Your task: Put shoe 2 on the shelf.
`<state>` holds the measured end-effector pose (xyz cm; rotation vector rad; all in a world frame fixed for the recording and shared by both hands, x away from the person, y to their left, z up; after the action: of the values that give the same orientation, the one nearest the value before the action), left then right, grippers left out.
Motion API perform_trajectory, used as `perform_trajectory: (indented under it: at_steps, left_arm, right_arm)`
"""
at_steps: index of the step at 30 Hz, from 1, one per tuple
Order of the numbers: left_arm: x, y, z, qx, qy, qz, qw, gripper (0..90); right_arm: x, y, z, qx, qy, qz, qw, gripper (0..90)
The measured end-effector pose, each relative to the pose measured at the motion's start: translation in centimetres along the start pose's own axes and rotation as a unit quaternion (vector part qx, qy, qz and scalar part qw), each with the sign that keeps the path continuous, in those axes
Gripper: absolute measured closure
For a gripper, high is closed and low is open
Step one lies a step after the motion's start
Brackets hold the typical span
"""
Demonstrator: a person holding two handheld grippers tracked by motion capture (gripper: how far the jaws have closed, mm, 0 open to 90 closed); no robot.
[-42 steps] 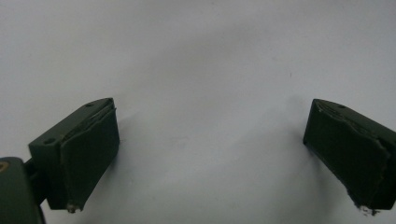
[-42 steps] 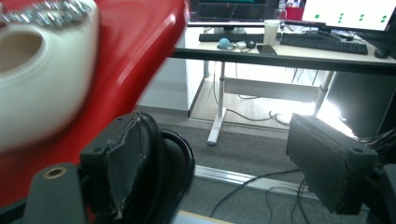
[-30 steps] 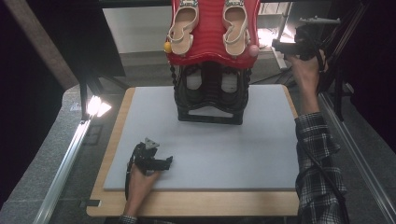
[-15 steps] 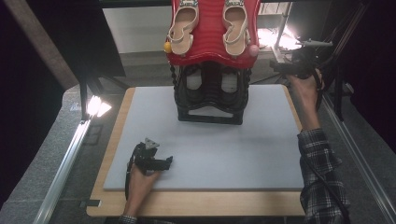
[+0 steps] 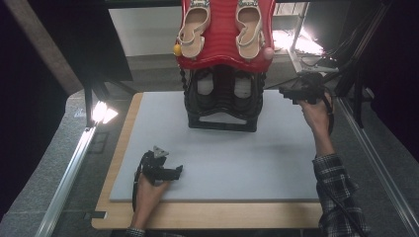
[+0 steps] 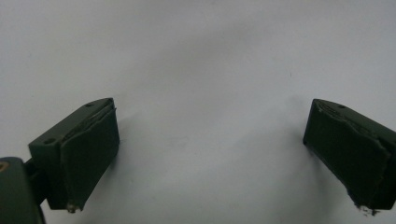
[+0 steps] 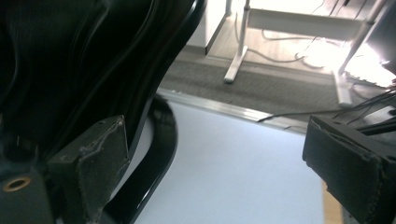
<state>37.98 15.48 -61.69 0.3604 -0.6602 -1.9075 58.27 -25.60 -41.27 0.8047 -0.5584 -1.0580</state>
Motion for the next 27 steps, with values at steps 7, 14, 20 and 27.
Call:
perform_trajectory:
  at_steps: [7,14,20,27]
  left_arm:
    - [0.0,0.0,0.0,0.0,0.0,0.0,1.0,3.5]
    - [0.0,0.0,0.0,0.0,0.001,0.0,1.0,3.5]
    - [0.0,0.0,0.0,0.001,0.001,0.001,1.0,3.6]
    - [0.0,0.0,0.0,0.001,0.001,0.001,1.0,3.6]
  right_arm:
    - [-1.2,-3.6,-0.6,-0.016,0.017,0.006,0.9997,6.7]
    - [-3.2,-6.9,-0.5,-0.034,0.035,0.027,0.9984,6.7]
    - [-5.1,-9.5,-0.3,-0.047,0.052,0.041,0.9967,6.6]
    - [-7.3,-12.2,0.2,-0.055,0.075,0.053,0.9943,6.6]
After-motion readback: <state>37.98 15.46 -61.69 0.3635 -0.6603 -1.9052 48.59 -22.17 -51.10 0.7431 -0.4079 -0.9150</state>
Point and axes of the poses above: each handheld gripper's, and its own axes: z roughly backward along the jaws, y roughly out of its top, x roughly to its right, the point moved 9 cm from there along -z, roughly forward along the jaws, and after that the axes turned 8 degrees about -x, right-handed, at the moved point
